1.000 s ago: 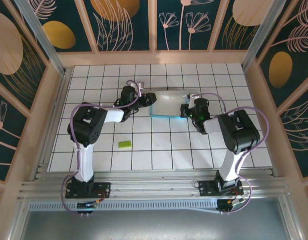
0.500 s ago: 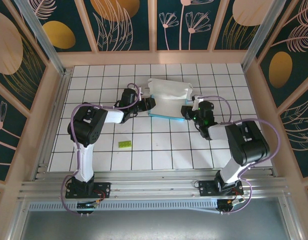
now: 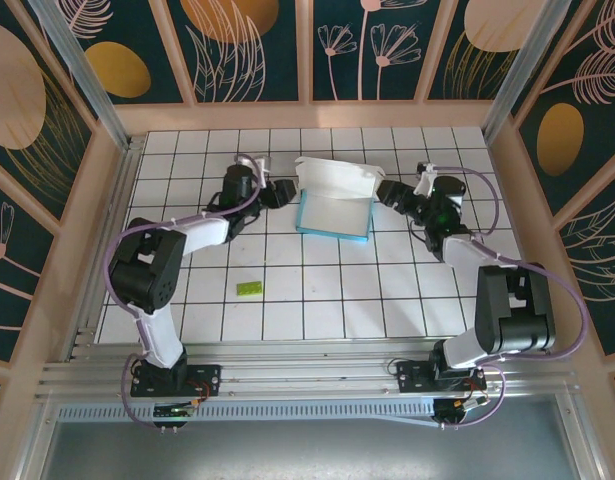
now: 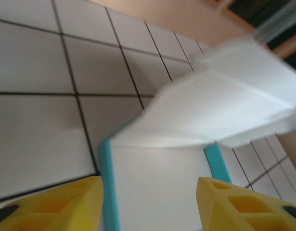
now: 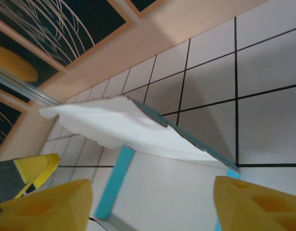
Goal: Fold the paper box
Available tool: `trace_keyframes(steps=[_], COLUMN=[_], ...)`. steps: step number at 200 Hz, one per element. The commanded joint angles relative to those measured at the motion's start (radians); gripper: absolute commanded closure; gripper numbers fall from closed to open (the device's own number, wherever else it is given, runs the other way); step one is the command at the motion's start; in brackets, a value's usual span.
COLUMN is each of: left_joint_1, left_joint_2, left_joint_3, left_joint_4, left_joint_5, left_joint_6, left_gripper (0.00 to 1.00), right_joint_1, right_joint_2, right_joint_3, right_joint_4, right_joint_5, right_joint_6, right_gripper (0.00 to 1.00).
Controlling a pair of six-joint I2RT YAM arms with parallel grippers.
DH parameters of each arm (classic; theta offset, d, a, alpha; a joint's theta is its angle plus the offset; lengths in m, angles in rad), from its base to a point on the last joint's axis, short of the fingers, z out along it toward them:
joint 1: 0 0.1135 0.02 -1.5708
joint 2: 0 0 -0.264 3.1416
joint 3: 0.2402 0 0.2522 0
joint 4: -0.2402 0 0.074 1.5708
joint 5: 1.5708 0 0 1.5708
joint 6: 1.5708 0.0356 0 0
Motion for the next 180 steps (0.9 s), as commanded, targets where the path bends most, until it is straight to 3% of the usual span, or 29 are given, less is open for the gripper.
trace_keyframes(steps=[1,26,44,62,93,180], left_joint_1=[0.097,0.113,0.114,0.114,0.1,0.065], left_joint_2=[0.013,0.095,0.159,0.215,0.269,0.296], left_joint_3=[0.046,0.202,0.274,0.324,0.35,0.346], left_joint_4=[-0.104,-0.251,-0.263,-0.247,-0.169,-0.062], left_joint_5=[-0.012,0.002,0.071,0.117,0.197,0.29], left_joint_6=[-0.054,0.028,0.008,-0.038,-0.113,-0.18], left_gripper=[0.48,0.51,0.51,0.51,0.55,0.56], right_joint_1=[-0.048,-0.091,-0.106,-0.104,-0.104,-0.067], right_joint_2=[0.05,0.13,0.18,0.221,0.291,0.337], right_joint_3=[0.042,0.11,0.158,0.195,0.232,0.21], right_joint_4=[-0.058,-0.084,-0.085,-0.072,-0.031,0.073], right_joint_5=[0.012,-0.013,-0.047,-0.065,-0.112,-0.182], right_joint_6=[0.112,0.123,0.124,0.136,0.179,0.241], right_gripper=[0.41,0.44,0.47,0.56,0.65,0.75])
